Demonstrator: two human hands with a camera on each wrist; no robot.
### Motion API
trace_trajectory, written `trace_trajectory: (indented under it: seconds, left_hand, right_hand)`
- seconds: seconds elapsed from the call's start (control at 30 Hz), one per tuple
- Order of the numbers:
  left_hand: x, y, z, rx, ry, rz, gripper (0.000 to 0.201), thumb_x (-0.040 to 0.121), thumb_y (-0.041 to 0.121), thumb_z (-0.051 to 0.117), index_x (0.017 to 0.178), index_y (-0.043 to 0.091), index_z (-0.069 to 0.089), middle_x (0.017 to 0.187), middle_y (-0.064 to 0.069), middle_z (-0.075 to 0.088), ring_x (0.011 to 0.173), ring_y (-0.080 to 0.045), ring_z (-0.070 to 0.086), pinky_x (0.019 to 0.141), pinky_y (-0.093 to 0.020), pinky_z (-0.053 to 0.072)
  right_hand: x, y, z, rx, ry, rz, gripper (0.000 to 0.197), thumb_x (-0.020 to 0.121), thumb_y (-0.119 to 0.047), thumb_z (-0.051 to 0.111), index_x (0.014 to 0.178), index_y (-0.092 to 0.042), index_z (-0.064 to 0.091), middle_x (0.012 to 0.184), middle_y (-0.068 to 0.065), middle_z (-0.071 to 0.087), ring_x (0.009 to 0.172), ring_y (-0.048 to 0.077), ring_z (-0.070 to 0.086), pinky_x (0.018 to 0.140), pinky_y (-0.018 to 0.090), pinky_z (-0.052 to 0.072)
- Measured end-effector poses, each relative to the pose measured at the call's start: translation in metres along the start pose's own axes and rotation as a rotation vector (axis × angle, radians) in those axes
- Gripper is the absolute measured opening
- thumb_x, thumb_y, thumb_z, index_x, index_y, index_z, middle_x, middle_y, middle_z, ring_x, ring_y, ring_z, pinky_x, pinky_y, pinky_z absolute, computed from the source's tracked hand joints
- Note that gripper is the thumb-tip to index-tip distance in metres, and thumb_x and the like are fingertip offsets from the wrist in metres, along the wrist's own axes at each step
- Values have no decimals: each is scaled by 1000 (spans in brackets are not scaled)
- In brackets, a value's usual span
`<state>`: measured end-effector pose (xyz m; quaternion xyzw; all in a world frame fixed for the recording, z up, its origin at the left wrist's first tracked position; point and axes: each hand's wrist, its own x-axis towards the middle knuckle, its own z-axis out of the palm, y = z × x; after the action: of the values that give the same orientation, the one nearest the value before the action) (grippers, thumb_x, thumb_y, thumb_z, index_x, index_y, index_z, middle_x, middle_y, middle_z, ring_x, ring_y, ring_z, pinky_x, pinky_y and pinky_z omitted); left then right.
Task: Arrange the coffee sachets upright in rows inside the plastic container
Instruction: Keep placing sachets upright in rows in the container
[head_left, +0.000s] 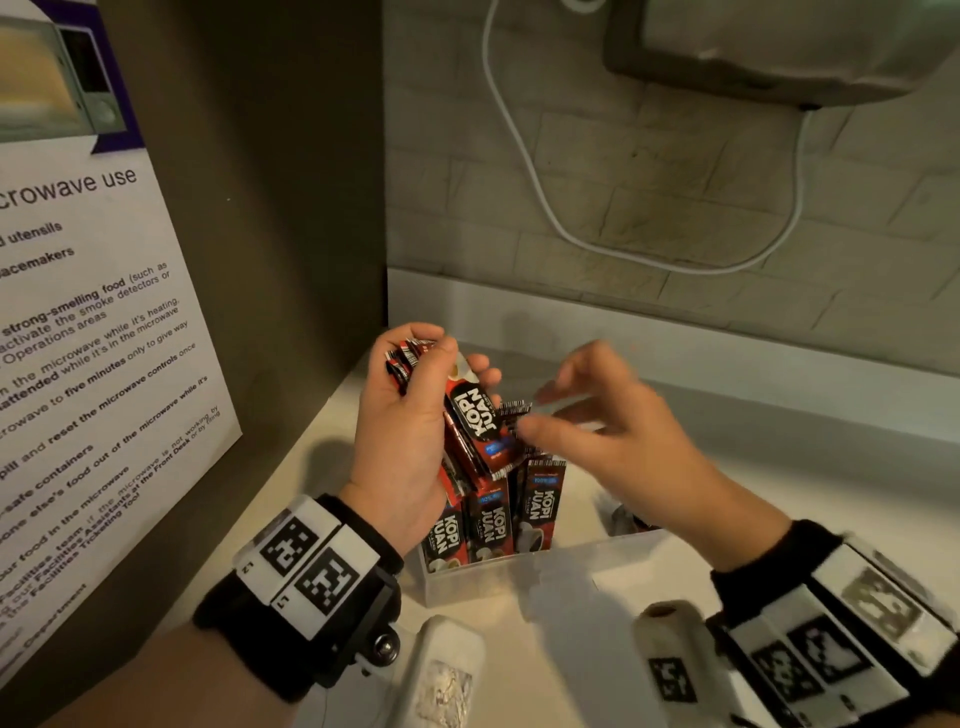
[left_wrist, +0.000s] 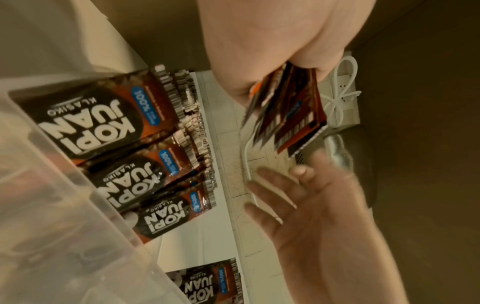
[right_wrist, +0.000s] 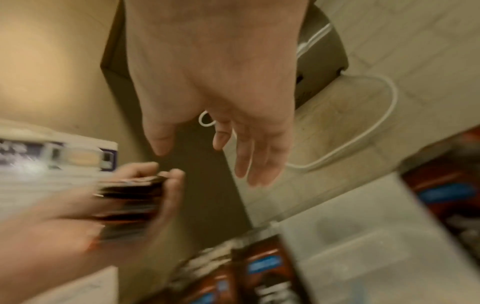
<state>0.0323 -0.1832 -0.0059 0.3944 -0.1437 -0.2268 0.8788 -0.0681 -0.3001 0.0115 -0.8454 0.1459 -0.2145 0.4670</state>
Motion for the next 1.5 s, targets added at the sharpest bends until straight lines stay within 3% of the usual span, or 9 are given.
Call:
trace_trajectory:
  seconds: [0.1,0.27,0.4,0.53,0.63,0.8,1.2,1.33,1.5]
  left_hand:
    - [-4,-4,6,-15,18,34,7,97,16,52,99,22,55,81,-10,67,87,-24,71,79,-39,58]
    - [-8,-3,7,38,26,101,8,95,20,54,97,28,55,90,-12,70,93,-28,68,87,-51,53]
    - [-12,1,6,58,-79,25,44,75,34,66,116,31,51,100,-4,72,82,-25,68,52,-34,54]
    - [-18,-5,7,92,-78,-102,37,79,33,63,108,11,66,94,-5,72,61,-20,63,34,-21,36]
    - [-14,-3,6,4,-36,-126,27,86,21,61,108,6,67,94,-8,73,77,-22,70,54,-31,55]
    - [-13,-2,1,18,57,-154,37,76,19,73,110,7,68,99,-14,73,88,-30,72,77,-43,58]
    - [3,13,-14,88,3,-99,43,67,4,76,109,2,65,94,-14,72,83,-29,72,68,-37,59]
    - [-2,-2,-15,217,-54,-147,23,69,2,77,87,12,68,71,-5,69,64,-17,65,66,-31,56]
    - [6,-3,-19,167,49,-148,21,78,21,74,94,14,65,75,0,67,58,-9,58,55,-26,52]
  right_hand:
    - [-4,-7,23,350,-211,167,47,72,-25,80,97,-13,42,92,9,64,76,29,66,68,54,55]
    - [-5,-8,37,682,-340,268,41,79,-18,71,107,-12,42,81,13,63,59,26,61,52,32,55]
    - [-2,-10,34,775,-276,211,37,83,-9,65,109,-14,39,72,8,57,49,17,50,44,24,45]
    - [-3,-13,36,780,-269,203,39,87,-8,62,120,-13,40,80,14,54,52,20,52,46,27,44]
    - [-5,-12,37,604,-114,171,21,88,-10,62,105,-7,48,75,3,62,57,15,59,50,31,47]
    - [-6,-10,36,549,78,99,4,84,-3,66,84,-4,62,67,0,68,56,7,63,48,18,46]
    - [2,-9,-5,550,167,212,8,89,0,56,88,-6,61,61,4,62,41,16,57,35,21,43]
    - [11,-12,-18,659,260,185,9,87,2,57,83,-5,61,60,4,66,47,11,62,40,18,46]
    - [23,-15,-41,419,481,100,16,87,5,59,79,-9,61,68,3,68,50,10,63,54,24,55]
